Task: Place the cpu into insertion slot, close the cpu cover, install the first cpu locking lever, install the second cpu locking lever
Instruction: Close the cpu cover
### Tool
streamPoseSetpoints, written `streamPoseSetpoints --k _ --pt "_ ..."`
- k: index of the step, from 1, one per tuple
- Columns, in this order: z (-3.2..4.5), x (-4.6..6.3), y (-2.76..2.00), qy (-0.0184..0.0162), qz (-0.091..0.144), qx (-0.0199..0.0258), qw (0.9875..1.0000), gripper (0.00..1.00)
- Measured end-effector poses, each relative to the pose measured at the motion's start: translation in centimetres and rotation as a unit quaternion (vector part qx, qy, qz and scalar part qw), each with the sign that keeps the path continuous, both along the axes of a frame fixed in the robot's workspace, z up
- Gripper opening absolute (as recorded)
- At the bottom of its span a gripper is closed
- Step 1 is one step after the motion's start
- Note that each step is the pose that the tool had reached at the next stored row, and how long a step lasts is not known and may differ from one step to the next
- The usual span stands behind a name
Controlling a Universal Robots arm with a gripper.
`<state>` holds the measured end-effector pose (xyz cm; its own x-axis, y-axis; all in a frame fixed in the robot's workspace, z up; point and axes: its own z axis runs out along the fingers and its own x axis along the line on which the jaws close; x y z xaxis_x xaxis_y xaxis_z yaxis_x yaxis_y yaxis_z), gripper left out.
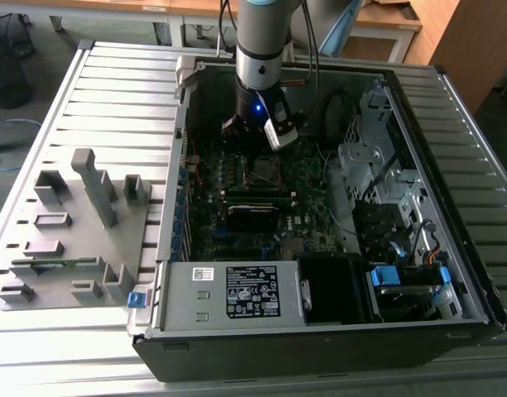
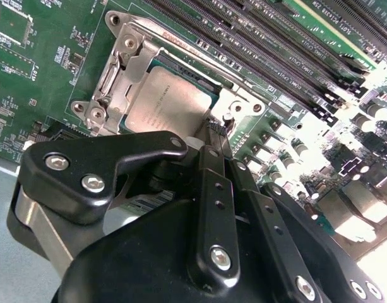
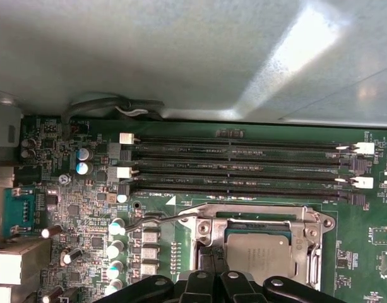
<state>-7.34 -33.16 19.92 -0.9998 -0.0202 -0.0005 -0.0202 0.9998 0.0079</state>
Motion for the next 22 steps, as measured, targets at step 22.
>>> streamPoseSetpoints --k 22 --pt "0.49 -0.02 0.01 -0.0002 0.0 0.0003 1.0 0.1"
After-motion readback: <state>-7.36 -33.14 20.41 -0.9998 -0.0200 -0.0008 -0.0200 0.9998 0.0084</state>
